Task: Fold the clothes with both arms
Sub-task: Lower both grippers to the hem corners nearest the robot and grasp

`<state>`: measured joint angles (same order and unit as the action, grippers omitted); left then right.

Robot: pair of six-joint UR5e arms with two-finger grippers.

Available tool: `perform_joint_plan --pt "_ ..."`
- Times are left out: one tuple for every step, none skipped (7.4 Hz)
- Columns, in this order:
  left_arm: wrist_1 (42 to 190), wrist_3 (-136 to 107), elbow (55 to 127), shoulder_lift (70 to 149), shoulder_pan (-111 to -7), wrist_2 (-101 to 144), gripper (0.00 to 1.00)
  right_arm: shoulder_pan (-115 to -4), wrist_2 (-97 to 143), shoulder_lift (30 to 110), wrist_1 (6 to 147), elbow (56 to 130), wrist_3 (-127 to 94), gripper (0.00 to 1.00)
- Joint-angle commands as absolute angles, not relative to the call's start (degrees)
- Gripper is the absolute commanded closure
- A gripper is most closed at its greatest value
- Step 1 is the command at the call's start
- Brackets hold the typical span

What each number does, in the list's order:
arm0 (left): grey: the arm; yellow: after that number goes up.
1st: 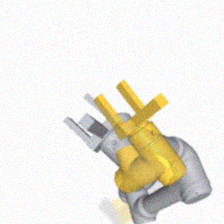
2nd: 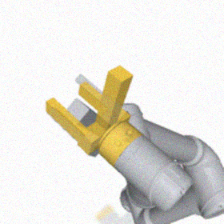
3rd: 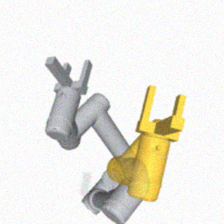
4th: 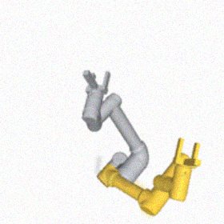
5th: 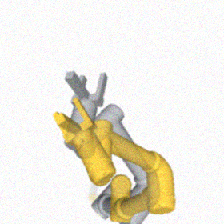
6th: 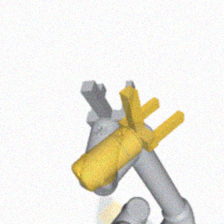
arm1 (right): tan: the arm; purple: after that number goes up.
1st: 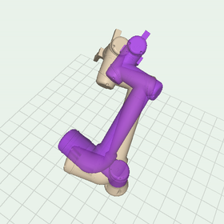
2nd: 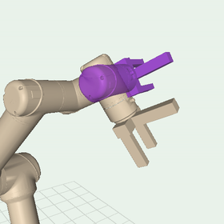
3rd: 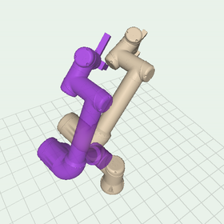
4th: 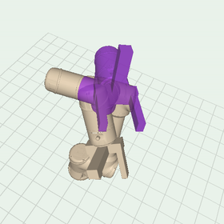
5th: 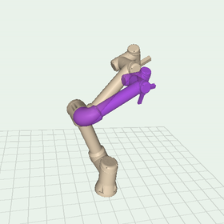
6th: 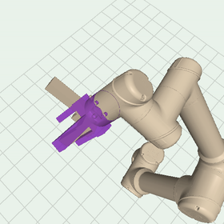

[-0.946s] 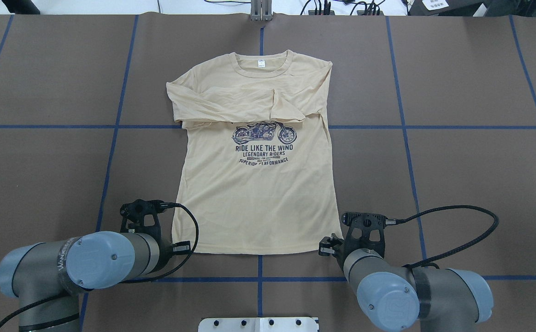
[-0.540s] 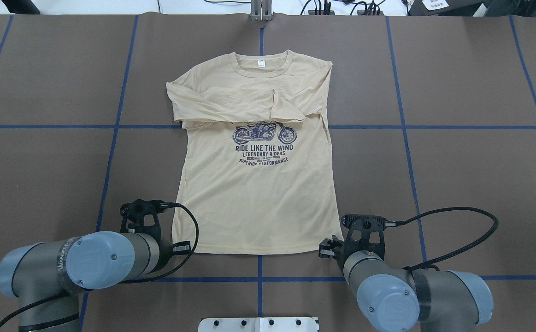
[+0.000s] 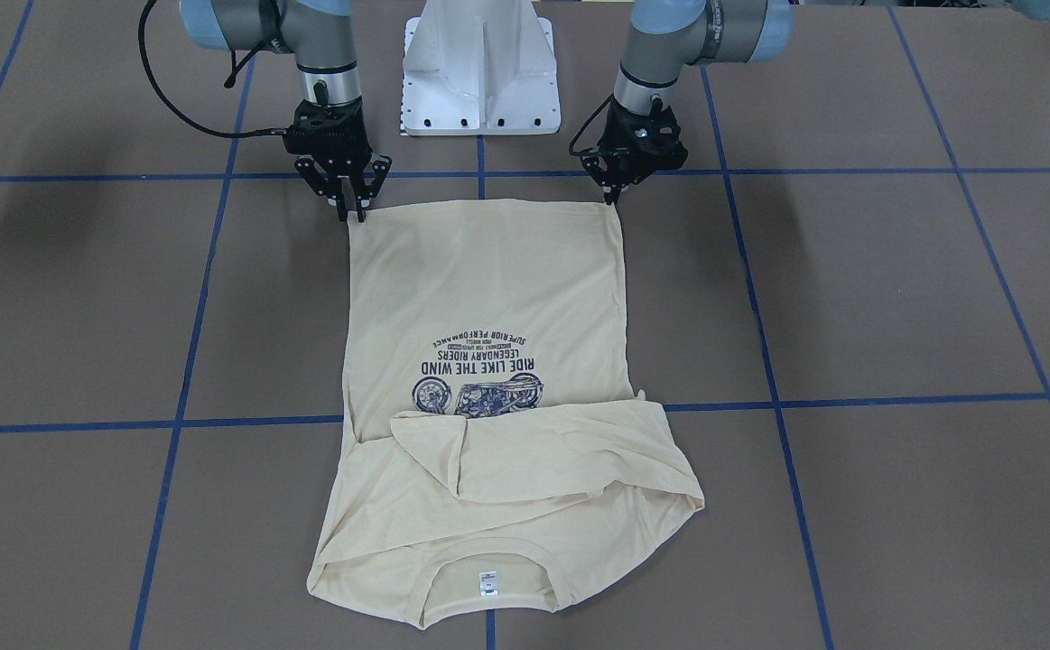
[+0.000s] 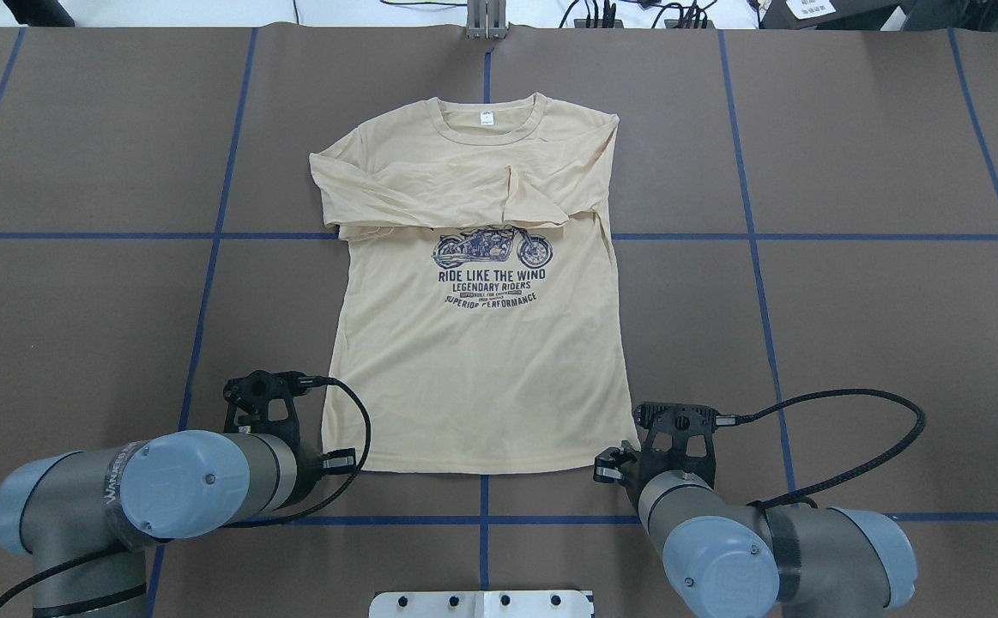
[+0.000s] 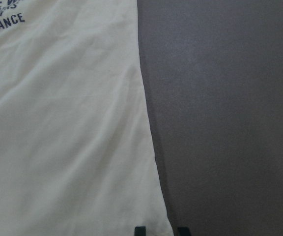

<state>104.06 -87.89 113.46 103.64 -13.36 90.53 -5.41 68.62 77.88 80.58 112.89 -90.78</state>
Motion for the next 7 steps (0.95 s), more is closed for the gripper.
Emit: perform_joint_plan --pt "104.1 -87.9 114.0 103.6 -13.4 90.5 1.0 -5.3 68.3 77.7 80.6 112.8 -90.9 0.94" --pt "104.1 -87.9 114.0 103.6 -13.4 90.5 1.0 -5.3 68.2 77.6 80.6 112.8 -91.7 1.0" --pt "104.1 -87.9 114.1 103.6 -13.4 90.5 1.0 -5.4 68.1 77.5 80.6 113.0 -92.0 1.0" --pt "104.1 -87.9 114.8 103.6 -13.4 90.6 1.0 -5.7 68.5 77.4 80.9 115.5 -91.8 1.0" --pt "103.9 -87.7 117.2 103.4 -13.6 90.9 1.0 -6.2 69.0 78.1 81.5 120.4 -91.6 1.0" --pt "100.9 -86.3 121.8 103.4 -13.9 91.2 1.0 -7.6 72.5 79.9 84.4 126.5 -91.2 1.0" --pt "92.9 -85.7 129.8 103.5 -13.9 94.3 1.0 -7.6 76.5 82.8 88.8 134.9 -91.2 1.0"
